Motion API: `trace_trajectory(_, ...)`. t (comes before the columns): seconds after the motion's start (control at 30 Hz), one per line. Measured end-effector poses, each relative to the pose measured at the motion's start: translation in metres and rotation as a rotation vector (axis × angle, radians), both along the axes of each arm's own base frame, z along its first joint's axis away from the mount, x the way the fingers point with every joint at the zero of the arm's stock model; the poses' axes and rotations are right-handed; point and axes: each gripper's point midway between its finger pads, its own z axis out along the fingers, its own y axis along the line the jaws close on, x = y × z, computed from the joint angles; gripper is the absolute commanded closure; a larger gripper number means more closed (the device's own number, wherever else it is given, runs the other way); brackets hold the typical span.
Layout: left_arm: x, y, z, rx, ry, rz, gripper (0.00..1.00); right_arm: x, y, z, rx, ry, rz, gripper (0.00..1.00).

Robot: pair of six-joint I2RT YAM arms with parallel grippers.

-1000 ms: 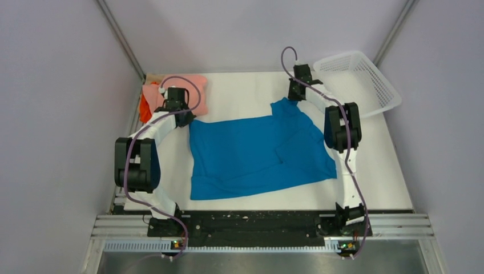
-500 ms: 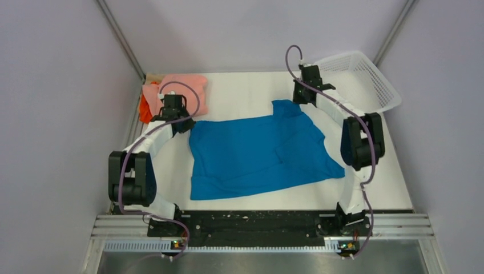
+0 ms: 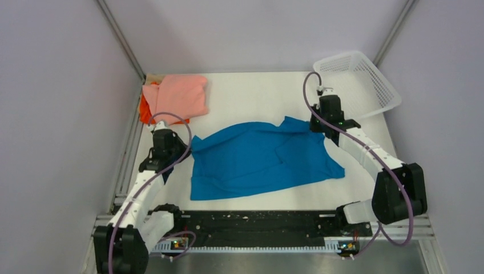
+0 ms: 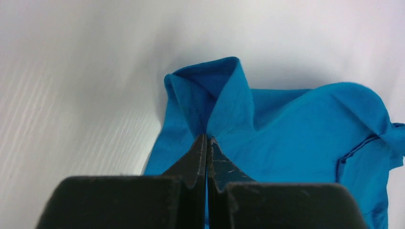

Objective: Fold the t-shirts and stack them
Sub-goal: Fold the other side of the tshirt into a rectangle

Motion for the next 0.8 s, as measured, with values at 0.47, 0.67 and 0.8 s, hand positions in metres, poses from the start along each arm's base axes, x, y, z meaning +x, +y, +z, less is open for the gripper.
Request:
trace_trajectory(0.47,-0.049,0.0,0.002,-0.066,-0.081,0.035,1.0,-0.079,-0.028,0.031,0.081,-0.079,-0.129,1.0)
trace_trajectory(0.67,-0.07,0.004,-0.019,-0.067,-0.004,0.07,1.0,-0.106,-0.035,-0.001,0.087,0.017,-0.177,1.0)
trace_trajectory(0.8,-0.074,0.007,-0.016,-0.068,-0.017,0.093,1.0,-0.125,-0.039,-0.007,0.114,0.032,-0.204,1.0)
